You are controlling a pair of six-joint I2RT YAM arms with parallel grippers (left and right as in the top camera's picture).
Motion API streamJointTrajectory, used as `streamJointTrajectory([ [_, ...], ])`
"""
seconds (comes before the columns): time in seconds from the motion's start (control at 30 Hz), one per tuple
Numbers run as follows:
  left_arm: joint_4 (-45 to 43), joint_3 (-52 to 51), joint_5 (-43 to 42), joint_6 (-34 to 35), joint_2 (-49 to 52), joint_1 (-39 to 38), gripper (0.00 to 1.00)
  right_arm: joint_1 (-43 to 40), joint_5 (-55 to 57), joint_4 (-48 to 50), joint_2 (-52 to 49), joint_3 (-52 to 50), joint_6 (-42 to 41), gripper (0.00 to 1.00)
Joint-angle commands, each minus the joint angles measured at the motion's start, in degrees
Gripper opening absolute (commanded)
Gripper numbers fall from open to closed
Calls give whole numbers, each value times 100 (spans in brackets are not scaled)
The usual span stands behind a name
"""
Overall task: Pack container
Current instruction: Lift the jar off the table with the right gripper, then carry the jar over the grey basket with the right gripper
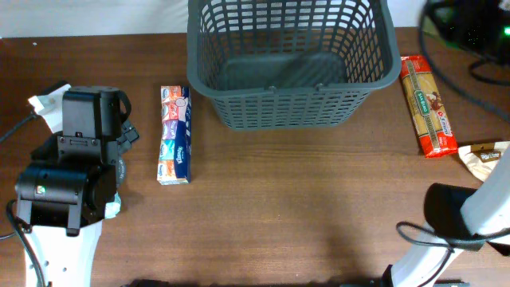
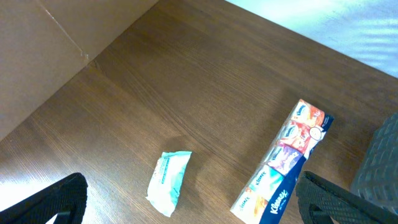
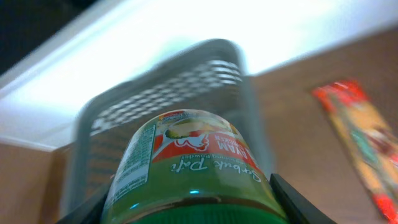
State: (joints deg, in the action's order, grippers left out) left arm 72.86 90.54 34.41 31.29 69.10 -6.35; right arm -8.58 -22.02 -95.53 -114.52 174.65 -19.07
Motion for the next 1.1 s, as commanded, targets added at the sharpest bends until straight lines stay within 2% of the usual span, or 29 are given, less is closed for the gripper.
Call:
streamJointTrajectory([
  [0.0, -11, 74, -20, 33, -44, 28, 100, 557, -175, 157, 94, 151, 63, 4],
  [0.13, -11, 74, -20, 33, -46, 28, 100, 1086, 55, 214, 90, -9, 92, 4],
  [0.23, -11, 74, -20, 33, -46, 28, 100, 1484, 662, 396, 72, -179, 463, 4],
  [0.43, -9, 74, -20, 33, -46, 28, 100, 2094, 1445, 1445, 52, -726, 909, 4],
  [0.73, -9, 74, -20, 35, -46, 28, 100, 2197, 1971, 2826, -234, -2354, 922, 4],
  [0.9, -11, 74, -20, 33, -46, 28, 100, 2197, 2017, 2846, -601, -3012, 638, 4],
  [1.07, -11, 74, -20, 33, -46, 28, 100, 2190, 2280, 2514, -1019, -3104, 643, 4],
])
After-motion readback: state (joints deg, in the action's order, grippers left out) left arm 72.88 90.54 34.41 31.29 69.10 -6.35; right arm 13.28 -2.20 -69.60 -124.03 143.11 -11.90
